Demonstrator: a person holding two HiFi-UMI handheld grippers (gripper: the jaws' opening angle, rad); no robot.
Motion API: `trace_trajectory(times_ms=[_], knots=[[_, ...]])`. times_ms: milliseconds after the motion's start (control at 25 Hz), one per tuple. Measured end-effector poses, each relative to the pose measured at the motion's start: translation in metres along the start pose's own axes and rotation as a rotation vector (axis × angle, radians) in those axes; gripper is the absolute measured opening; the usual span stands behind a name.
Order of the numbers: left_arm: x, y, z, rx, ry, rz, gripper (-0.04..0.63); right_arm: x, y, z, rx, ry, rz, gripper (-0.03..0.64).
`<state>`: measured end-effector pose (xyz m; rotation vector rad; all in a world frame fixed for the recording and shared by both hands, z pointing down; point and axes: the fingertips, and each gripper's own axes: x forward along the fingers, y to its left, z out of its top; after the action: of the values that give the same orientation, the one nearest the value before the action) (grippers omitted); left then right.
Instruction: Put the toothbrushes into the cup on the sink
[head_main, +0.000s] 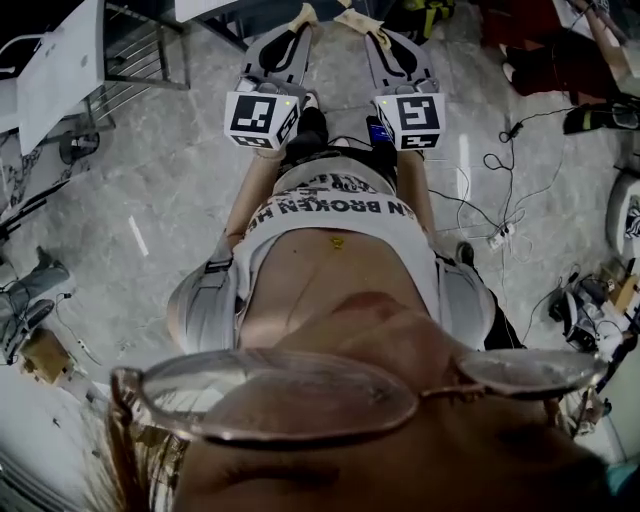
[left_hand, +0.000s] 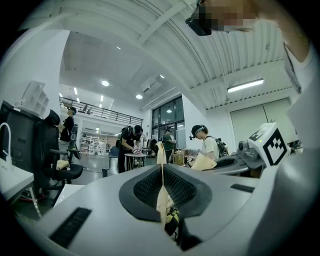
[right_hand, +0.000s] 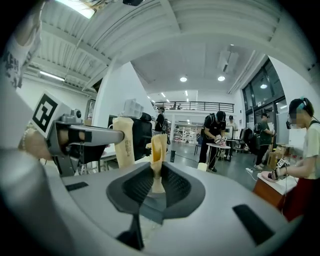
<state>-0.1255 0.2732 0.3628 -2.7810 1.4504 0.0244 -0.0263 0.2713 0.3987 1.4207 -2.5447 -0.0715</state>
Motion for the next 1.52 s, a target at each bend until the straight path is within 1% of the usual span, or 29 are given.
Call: trace_trajectory(times_ms=[240, 480, 680, 880, 1000, 1240, 1360, 1520], knots=[[0.053, 0.035, 0.006, 0.017, -0.014, -0.064, 0.021, 0.047, -0.033, 0.01, 0.0, -0.001, -0.056, 0.061], [0.088, 0.078, 0.009, 0.019, -0.01, -0.096, 0.021, 0.1, -0.045, 0.02, 0.01, 0.004, -0.075, 0.061], [0.104, 0.111, 0.009, 0.029, -0.008, -0.106, 0.021, 0.141, -0.047, 0.027, 0.016, -0.002, -0.075, 0.061], [0.11, 0.137, 0.007, 0.027, 0.0, -0.109, 0.021, 0.168, -0.042, 0.029, 0.017, 0.001, -0.075, 0.061], [0.114, 0.146, 0.005, 0.018, -0.002, -0.108, 0.021, 0.177, -0.042, 0.03, 0.012, 0.006, -0.074, 0.061], [0.133, 0.149, 0.001, 0.002, 0.008, -0.107, 0.021, 0.185, -0.061, 0.025, 0.02, 0.022, -0.09, 0.061], [0.146, 0.151, 0.0, -0.001, 0.012, -0.098, 0.021, 0.192, -0.071, 0.024, 0.026, 0.016, -0.081, 0.061], [0.174, 0.156, 0.0, 0.004, 0.012, -0.079, 0.021, 0.212, -0.096, 0.021, 0.028, 0.012, -0.053, 0.061]])
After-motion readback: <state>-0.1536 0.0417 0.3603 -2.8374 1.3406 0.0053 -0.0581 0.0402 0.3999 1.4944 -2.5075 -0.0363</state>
